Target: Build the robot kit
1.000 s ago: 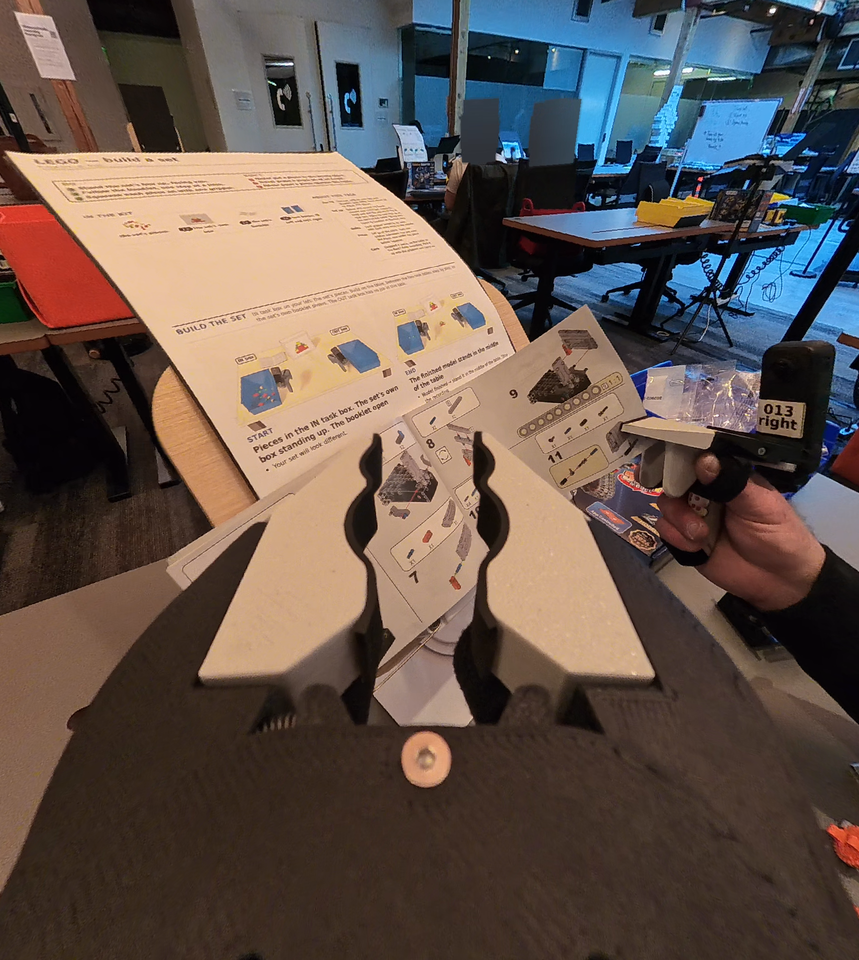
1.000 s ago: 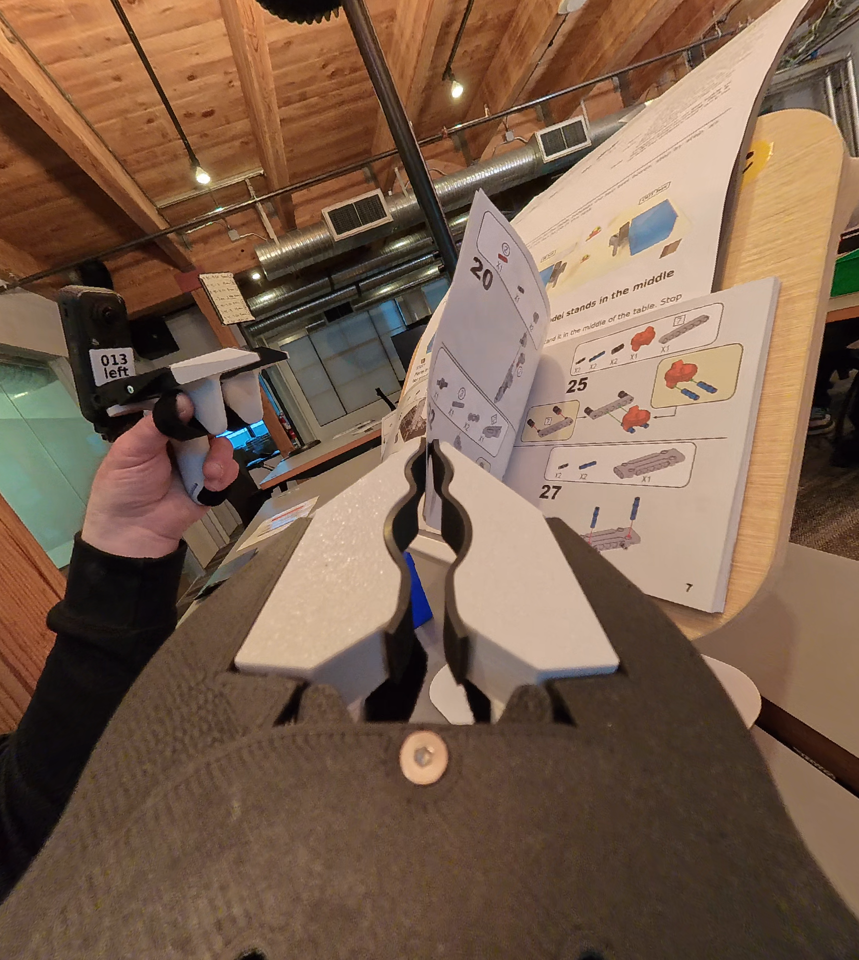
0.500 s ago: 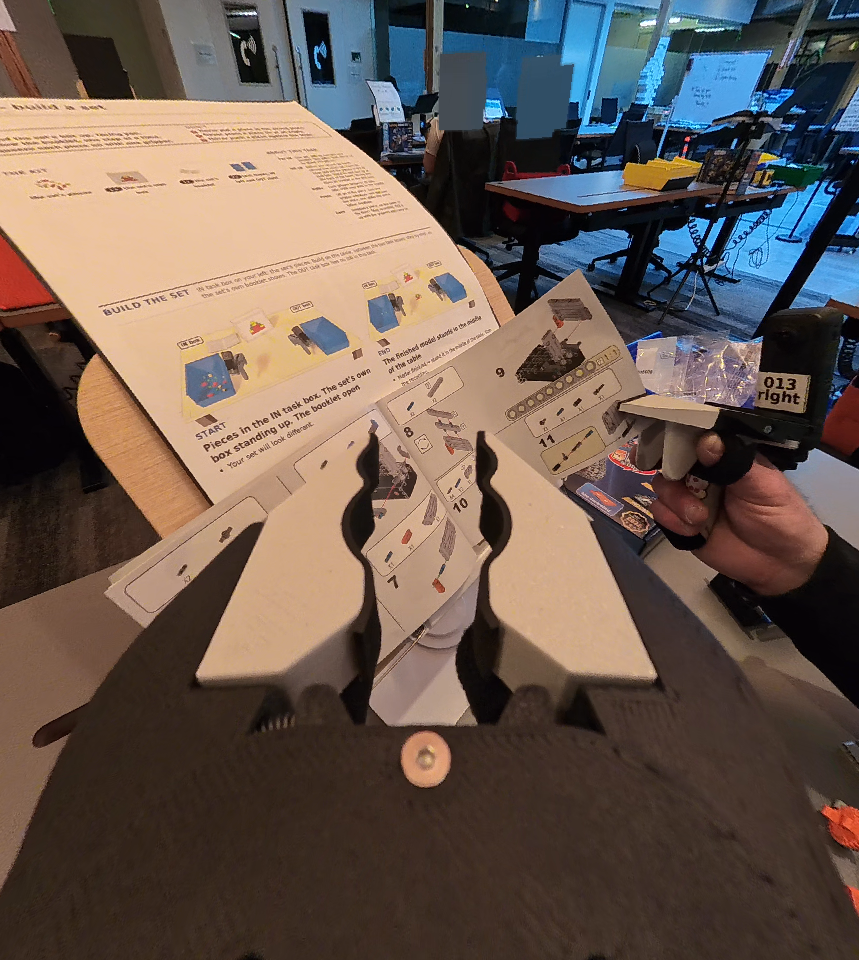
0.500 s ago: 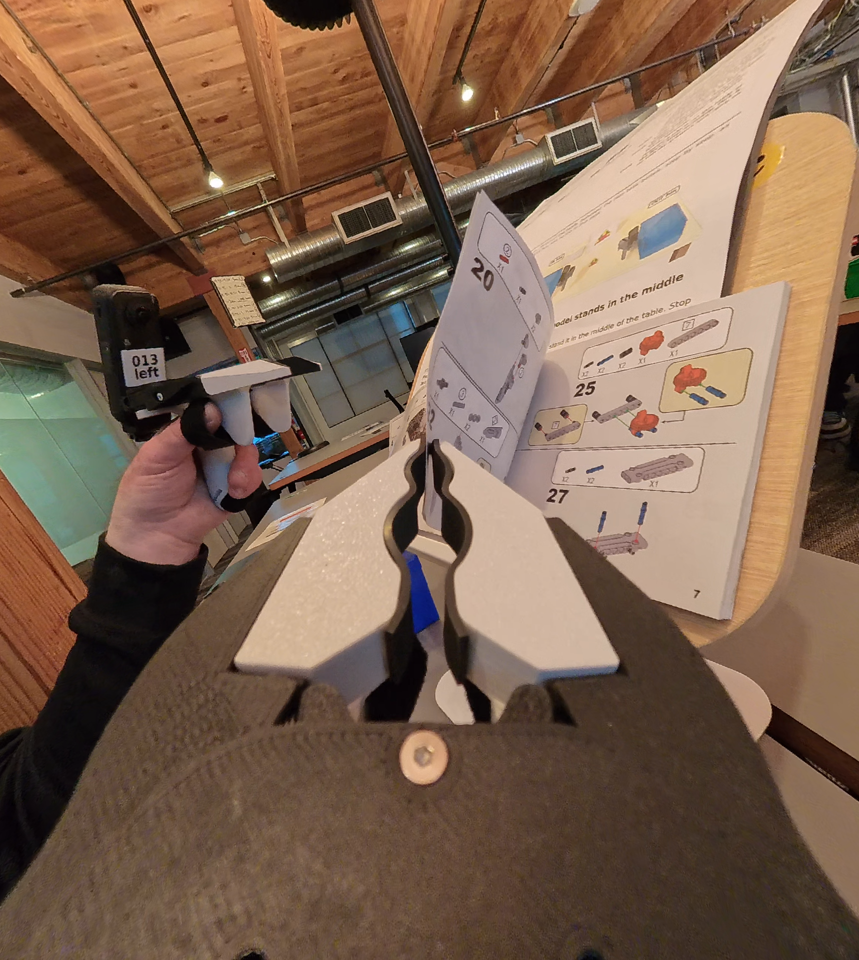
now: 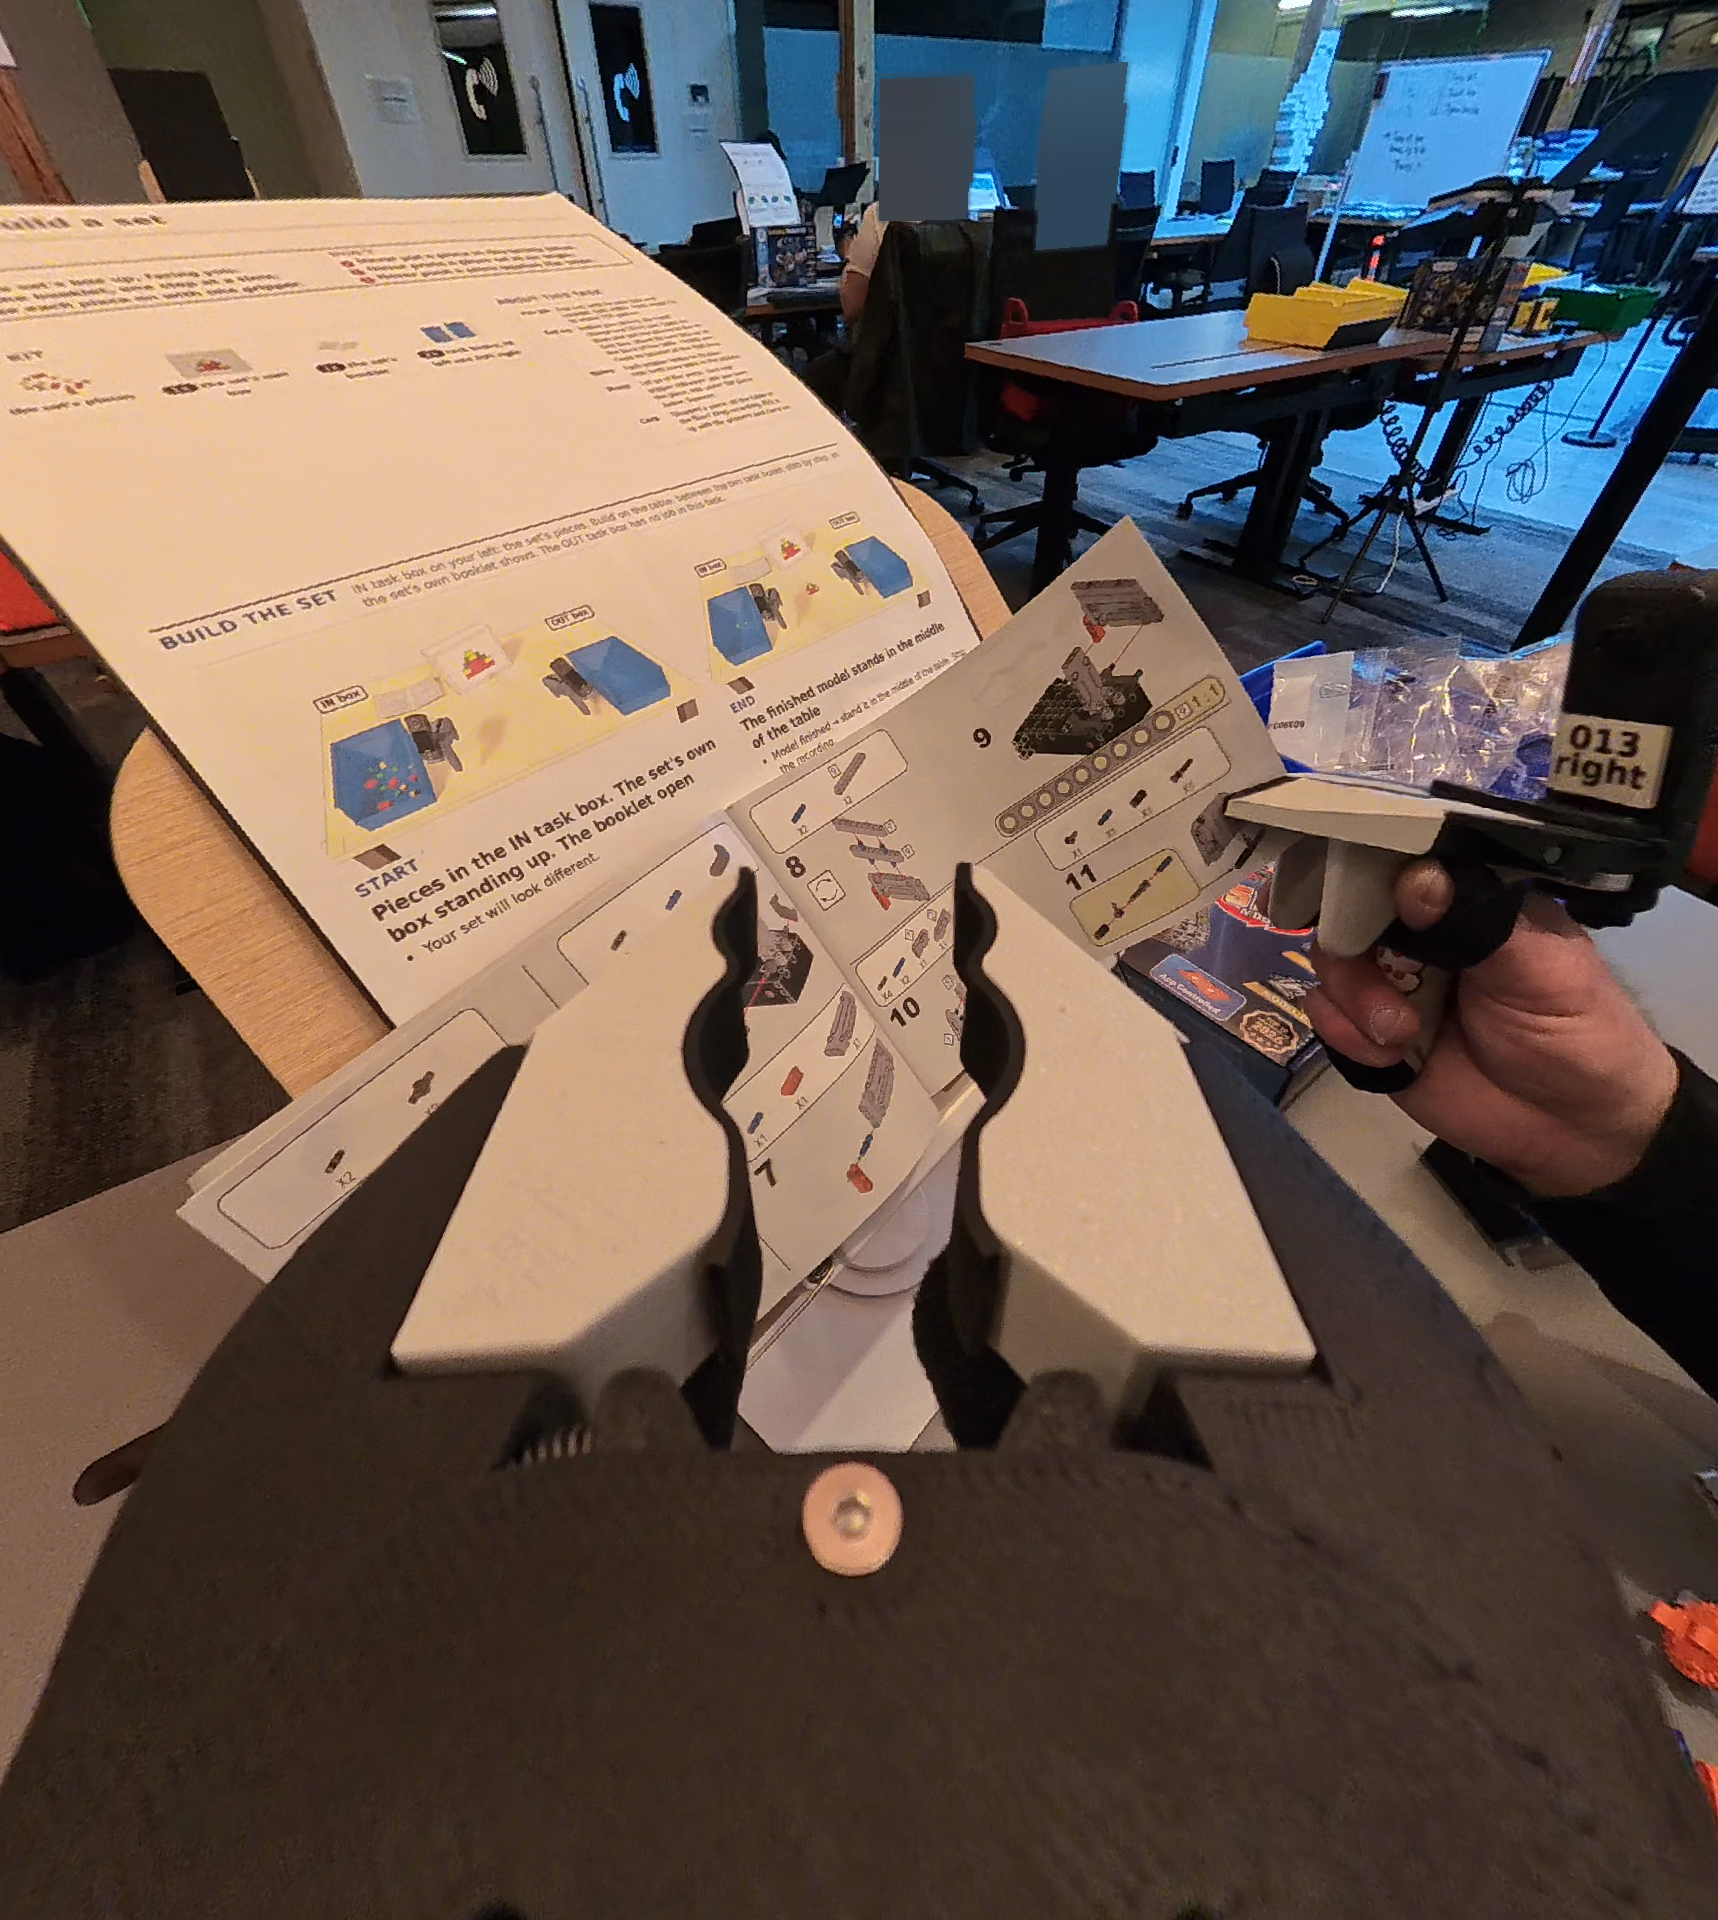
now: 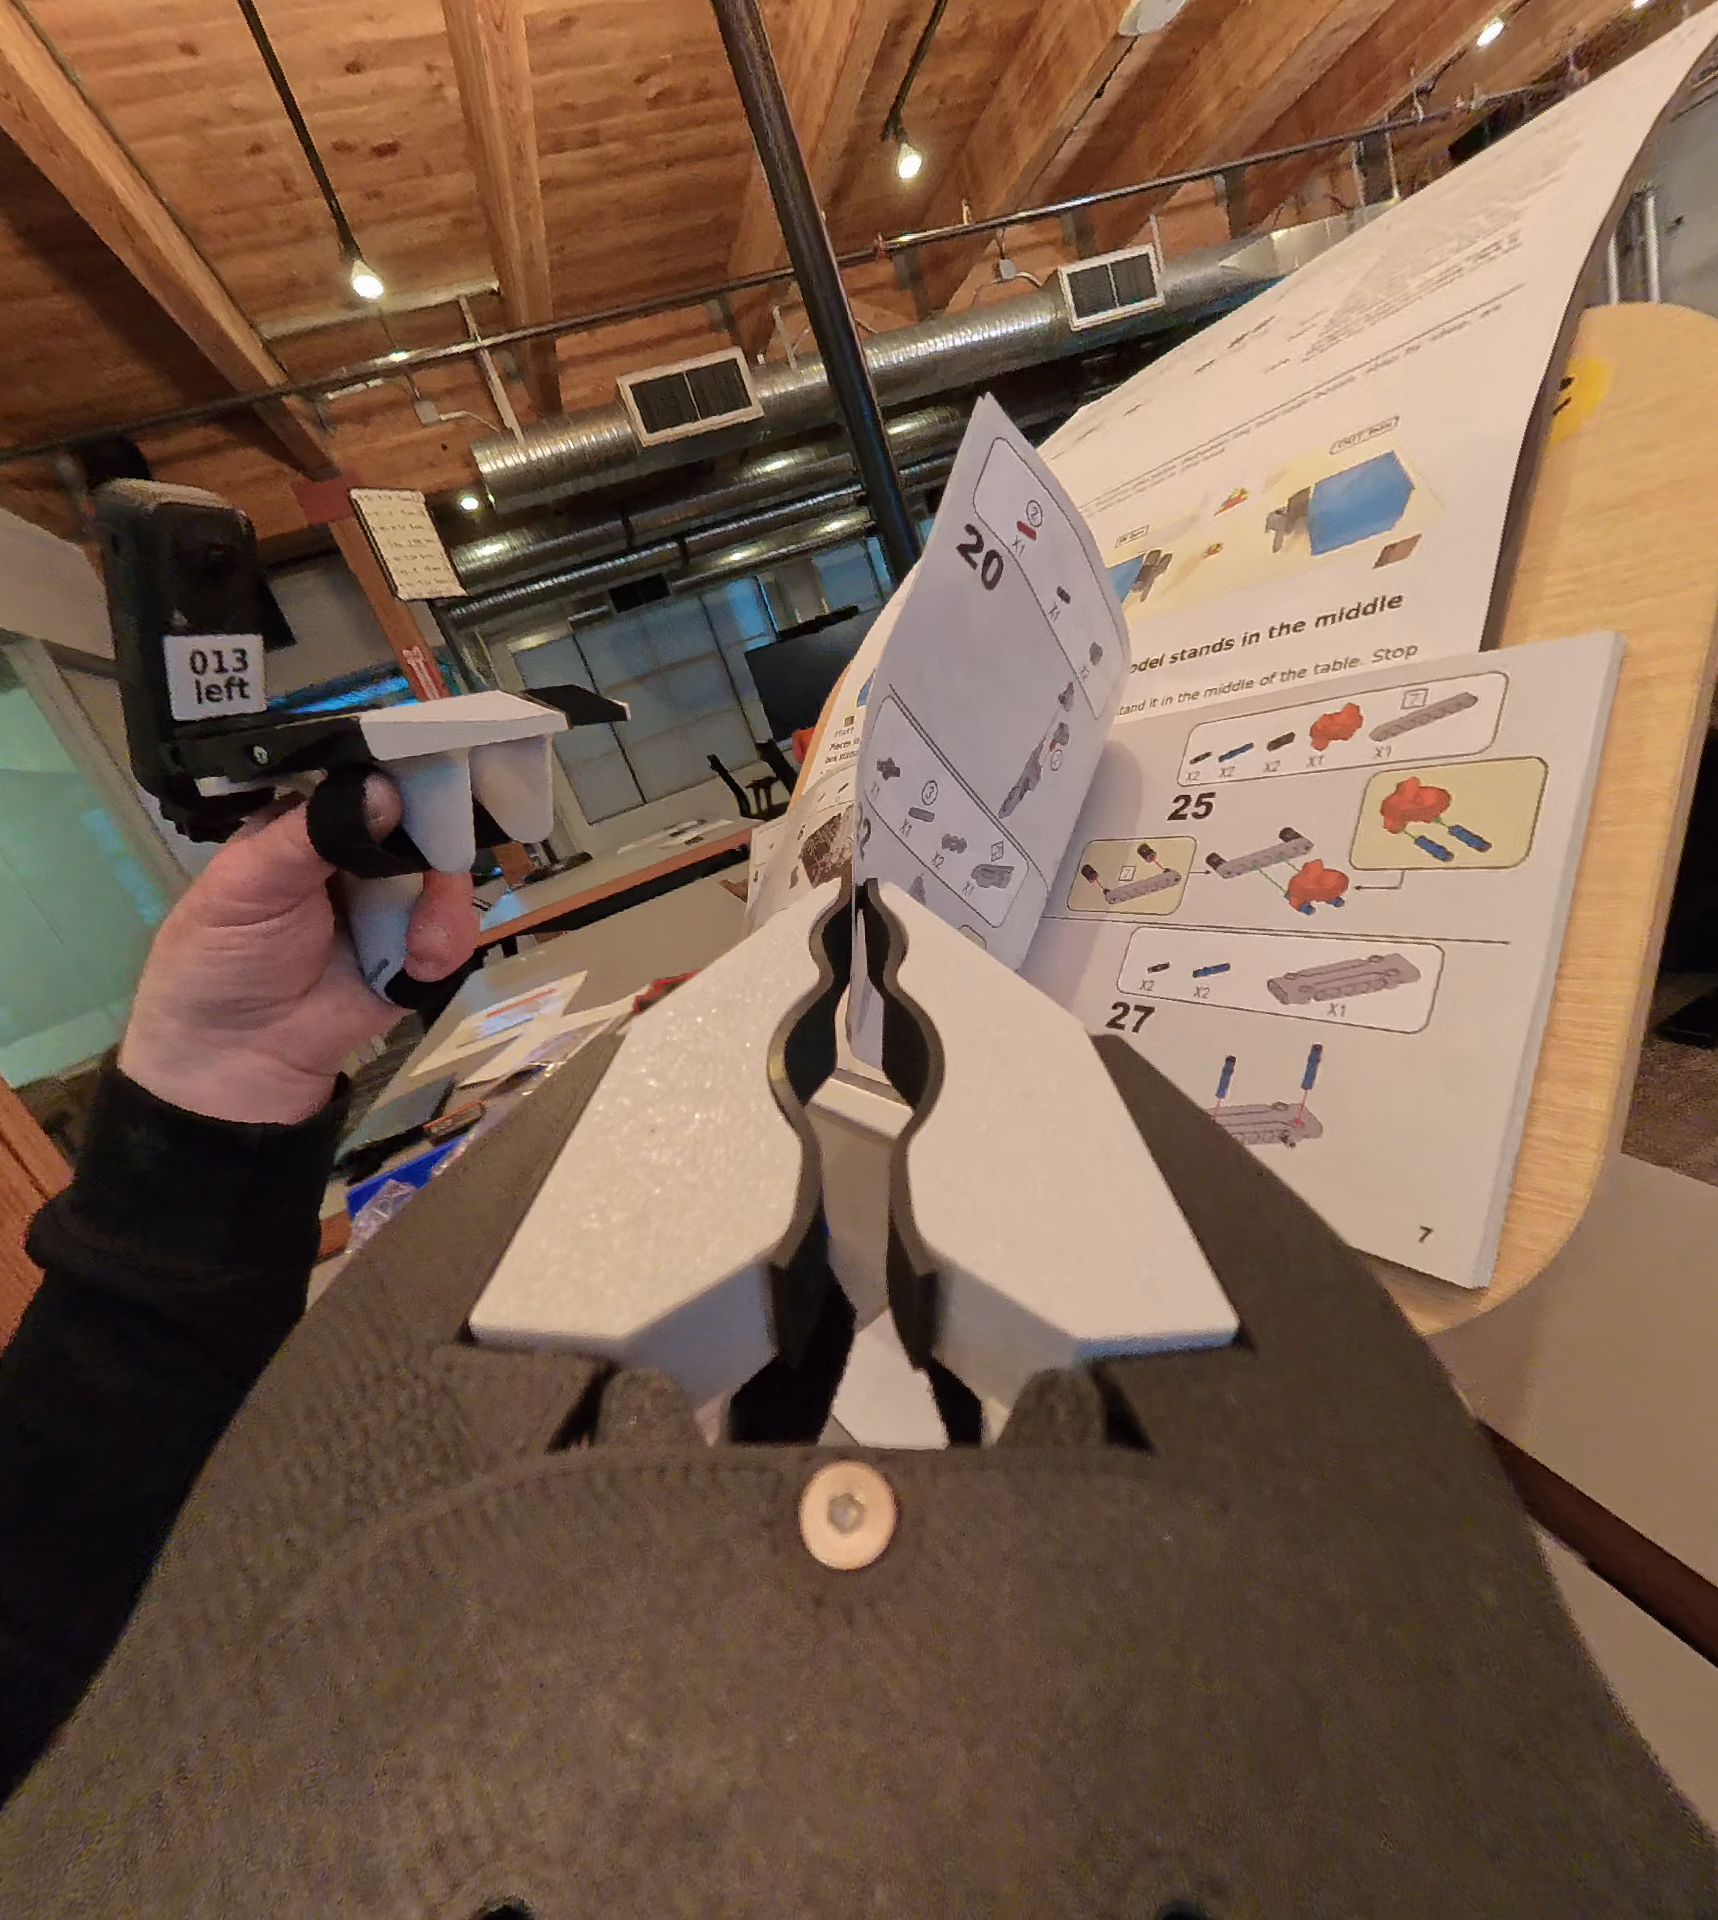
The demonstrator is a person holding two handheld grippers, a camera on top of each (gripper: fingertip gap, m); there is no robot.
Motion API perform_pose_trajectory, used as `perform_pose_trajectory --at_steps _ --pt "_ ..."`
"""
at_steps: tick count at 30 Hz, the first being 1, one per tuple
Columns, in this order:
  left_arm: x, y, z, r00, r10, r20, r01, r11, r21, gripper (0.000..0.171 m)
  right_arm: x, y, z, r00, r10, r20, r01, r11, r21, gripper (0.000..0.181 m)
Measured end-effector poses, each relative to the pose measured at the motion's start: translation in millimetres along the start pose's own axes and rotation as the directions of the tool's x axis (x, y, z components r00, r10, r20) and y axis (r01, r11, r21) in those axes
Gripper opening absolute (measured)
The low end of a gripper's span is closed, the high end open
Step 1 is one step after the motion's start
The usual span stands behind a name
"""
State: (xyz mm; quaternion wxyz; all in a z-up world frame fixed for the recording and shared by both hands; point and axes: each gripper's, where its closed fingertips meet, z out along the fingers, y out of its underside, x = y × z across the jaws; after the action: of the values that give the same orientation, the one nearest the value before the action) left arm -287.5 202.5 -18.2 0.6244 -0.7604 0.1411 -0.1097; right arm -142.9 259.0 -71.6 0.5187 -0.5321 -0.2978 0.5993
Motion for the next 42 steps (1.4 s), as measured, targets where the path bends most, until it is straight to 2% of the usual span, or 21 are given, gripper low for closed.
perform_pose_trajectory --at_steps 10,14,20,25,33,42 --pt "3 -1 0 1.0 0.012 0.007 -0.012 1.0 -0.005 0.036 -2 -1 1 1.0 -0.011 -0.016 0.012 1.0 0.01 0.0" --pt "2 -1 0 1.0 0.014 0.013 -0.014 1.0 -0.007 0.036 1 2 6 0.994 -0.029 -0.108 0.033 0.999 0.029 0.0" --pt "3 2 3 1.0 0.021 0.017 -0.02 1.0 -0.024 0.036 -10 9 17 0.986 -0.101 -0.133 0.102 0.995 0.005 0.0" --pt "5 4 7 1.0 0.023 0.012 -0.022 0.999 -0.034 0.036 -14 10 20 0.989 -0.101 -0.11 0.102 0.995 -0.002 0.0" --pt "27 15 32 0.997 0.023 -0.071 -0.028 0.997 -0.075 0.037 -27 18 28 0.991 -0.122 -0.046 0.121 0.992 -0.029 0.0" --pt "35 20 44 0.995 0.02 -0.093 -0.029 0.996 -0.089 0.038 -26 23 30 0.992 -0.116 -0.041 0.115 0.993 -0.036 0.0"
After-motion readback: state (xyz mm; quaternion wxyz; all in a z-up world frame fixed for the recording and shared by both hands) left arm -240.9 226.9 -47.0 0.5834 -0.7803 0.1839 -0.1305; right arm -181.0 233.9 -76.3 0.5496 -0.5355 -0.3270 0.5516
